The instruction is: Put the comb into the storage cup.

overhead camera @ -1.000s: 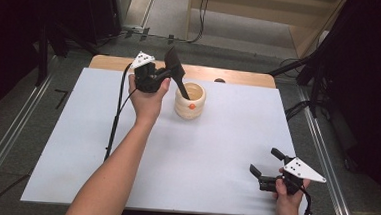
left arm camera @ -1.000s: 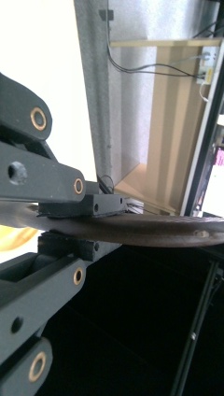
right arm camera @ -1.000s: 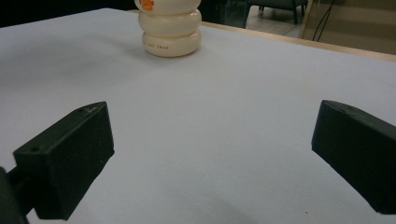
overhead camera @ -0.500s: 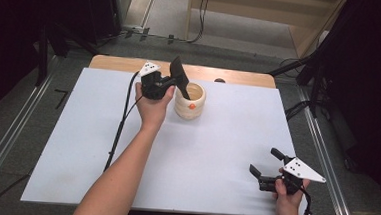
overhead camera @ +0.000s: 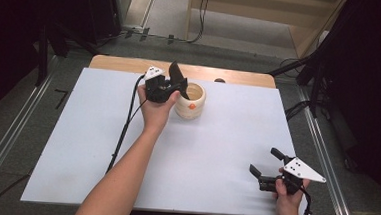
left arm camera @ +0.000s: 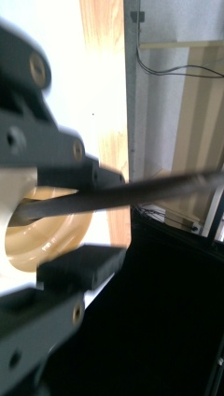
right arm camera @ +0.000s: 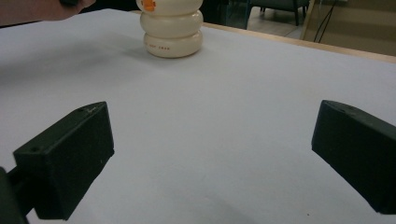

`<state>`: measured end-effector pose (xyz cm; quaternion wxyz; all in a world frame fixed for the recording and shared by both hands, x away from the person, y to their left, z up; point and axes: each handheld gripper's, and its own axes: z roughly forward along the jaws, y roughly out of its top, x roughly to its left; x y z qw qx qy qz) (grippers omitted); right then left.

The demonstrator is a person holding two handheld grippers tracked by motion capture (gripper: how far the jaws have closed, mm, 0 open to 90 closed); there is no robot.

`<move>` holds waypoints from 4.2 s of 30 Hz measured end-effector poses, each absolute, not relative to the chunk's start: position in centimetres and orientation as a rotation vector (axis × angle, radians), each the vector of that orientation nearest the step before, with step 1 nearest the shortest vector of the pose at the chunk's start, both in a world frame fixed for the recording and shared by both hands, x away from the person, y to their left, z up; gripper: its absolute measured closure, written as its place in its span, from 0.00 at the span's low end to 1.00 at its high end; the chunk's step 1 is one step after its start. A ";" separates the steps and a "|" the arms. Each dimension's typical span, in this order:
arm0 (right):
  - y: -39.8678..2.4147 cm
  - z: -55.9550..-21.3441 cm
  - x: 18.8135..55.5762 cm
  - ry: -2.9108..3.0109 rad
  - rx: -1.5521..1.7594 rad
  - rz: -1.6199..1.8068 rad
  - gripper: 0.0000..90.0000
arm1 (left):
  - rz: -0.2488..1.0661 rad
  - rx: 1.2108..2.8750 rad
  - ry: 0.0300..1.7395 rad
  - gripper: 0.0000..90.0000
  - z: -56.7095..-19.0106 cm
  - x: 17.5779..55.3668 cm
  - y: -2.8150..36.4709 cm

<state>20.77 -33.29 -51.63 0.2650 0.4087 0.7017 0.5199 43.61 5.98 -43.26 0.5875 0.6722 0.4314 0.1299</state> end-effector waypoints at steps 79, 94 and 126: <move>-33.2 -51.6 20.8 1.896 1.095 1.407 0.00 | 0.422 1.656 0.727 0.00 -44.8 32.9 15.0; -33.1 -51.6 20.8 1.894 1.097 1.403 0.00 | 0.457 1.658 0.748 0.00 -45.6 30.7 17.9; -33.1 -51.6 20.8 1.894 1.096 1.393 0.00 | 0.526 1.644 0.815 0.00 -47.2 26.9 24.6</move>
